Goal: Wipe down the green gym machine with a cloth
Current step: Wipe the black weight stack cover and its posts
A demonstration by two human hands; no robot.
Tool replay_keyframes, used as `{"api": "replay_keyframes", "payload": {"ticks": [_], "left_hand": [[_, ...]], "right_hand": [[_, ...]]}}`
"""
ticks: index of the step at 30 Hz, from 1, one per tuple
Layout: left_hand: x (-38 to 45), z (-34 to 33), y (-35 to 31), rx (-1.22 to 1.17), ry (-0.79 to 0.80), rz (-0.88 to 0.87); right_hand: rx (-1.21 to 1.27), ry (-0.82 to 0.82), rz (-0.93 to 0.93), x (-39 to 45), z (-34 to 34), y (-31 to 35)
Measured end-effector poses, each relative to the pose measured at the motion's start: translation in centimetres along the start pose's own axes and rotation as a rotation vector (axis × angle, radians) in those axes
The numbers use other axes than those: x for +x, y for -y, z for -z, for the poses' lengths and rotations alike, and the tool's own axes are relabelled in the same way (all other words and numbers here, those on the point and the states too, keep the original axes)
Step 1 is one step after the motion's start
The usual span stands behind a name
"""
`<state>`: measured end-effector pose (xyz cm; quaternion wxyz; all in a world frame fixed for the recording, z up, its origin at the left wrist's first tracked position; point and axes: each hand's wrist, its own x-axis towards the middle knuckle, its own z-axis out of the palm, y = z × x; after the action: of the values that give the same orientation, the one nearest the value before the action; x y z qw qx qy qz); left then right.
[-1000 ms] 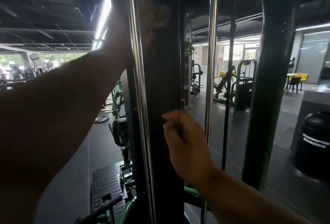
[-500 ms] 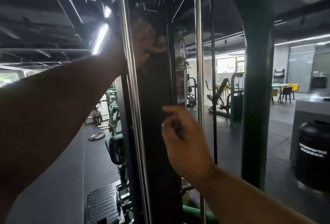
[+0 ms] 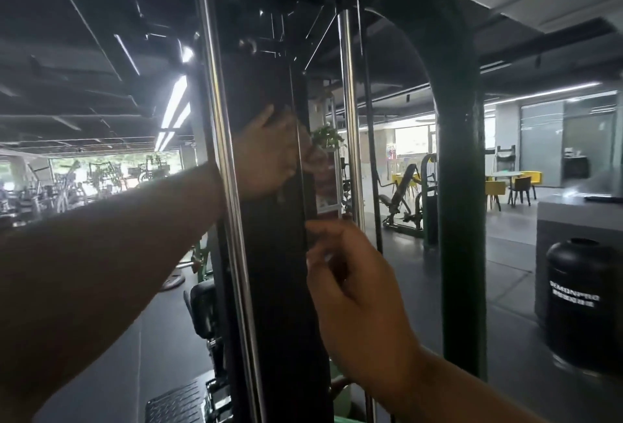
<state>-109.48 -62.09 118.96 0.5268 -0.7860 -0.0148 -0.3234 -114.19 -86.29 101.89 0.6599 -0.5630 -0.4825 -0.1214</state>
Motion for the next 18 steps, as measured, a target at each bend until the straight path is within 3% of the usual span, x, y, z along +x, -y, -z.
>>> {"api": "replay_keyframes", "payload": {"ticks": [4, 7, 10, 13, 18], "left_hand": [[3.6, 2.3, 3.9, -0.113, -0.083, 0.136], [3.5, 2.1, 3.5, -0.066, -0.051, 0.088], [1.5, 1.0, -0.4, -0.068, -0.136, -0.093], [-2.0, -1.0, -5.9, -0.212, -0.269, -0.308], [-8.5, -4.0, -13.1, -0.482, -0.170, -0.241]], "right_hand": [[0.006, 0.008, -0.003, -0.7, 0.8, 0.5], [-0.001, 0.012, -0.008, -1.1, 0.8, 0.4], [-0.017, 0.015, -0.022, -1.5, 0.6, 0.0], [-0.030, 0.023, -0.010, -1.8, 0.4, -0.2], [-0.018, 0.062, 0.006, -2.2, 1.0, 0.3]]}}
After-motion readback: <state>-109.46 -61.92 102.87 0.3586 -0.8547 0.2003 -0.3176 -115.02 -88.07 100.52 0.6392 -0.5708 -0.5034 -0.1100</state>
